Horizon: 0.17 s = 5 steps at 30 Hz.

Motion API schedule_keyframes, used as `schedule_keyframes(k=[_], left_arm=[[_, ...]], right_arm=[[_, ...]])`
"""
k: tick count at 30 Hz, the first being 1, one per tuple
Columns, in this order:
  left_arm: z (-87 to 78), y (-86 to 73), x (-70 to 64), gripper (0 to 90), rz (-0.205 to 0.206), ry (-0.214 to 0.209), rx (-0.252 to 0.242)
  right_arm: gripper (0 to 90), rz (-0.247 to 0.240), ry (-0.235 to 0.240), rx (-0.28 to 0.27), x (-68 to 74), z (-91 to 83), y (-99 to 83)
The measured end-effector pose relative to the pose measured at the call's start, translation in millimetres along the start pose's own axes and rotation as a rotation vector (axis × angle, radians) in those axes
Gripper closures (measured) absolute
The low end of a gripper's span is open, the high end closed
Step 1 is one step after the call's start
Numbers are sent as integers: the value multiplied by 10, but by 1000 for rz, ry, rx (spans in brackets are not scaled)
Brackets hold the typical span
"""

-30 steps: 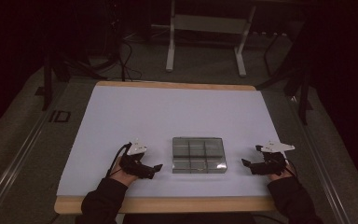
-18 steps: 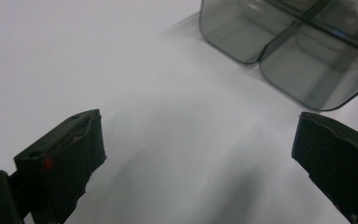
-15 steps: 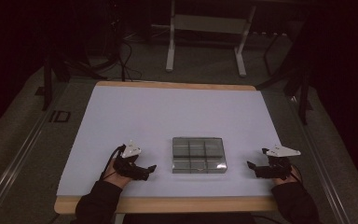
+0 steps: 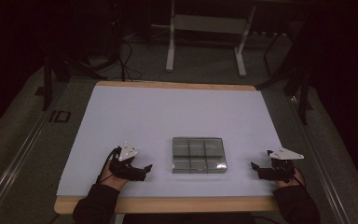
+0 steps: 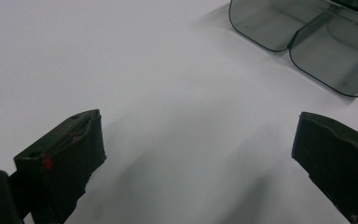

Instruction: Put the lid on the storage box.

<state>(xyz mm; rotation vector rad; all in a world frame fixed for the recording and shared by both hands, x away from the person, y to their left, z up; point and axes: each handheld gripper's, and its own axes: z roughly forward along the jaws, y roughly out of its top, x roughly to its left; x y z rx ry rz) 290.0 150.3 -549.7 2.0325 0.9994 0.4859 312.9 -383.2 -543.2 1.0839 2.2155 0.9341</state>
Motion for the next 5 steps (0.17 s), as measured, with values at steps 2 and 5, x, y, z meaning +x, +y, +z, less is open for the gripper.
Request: schedule_keyframes(k=[2, 5], left_arm=[[-12, -14, -10, 31, -11, 44, -17], [-29, -25, -17, 31, -21, 75, -37]], right_arm=[[123, -5, -9, 1, 5, 6, -2], [124, 2, -13, 3, 1, 10, -4]])
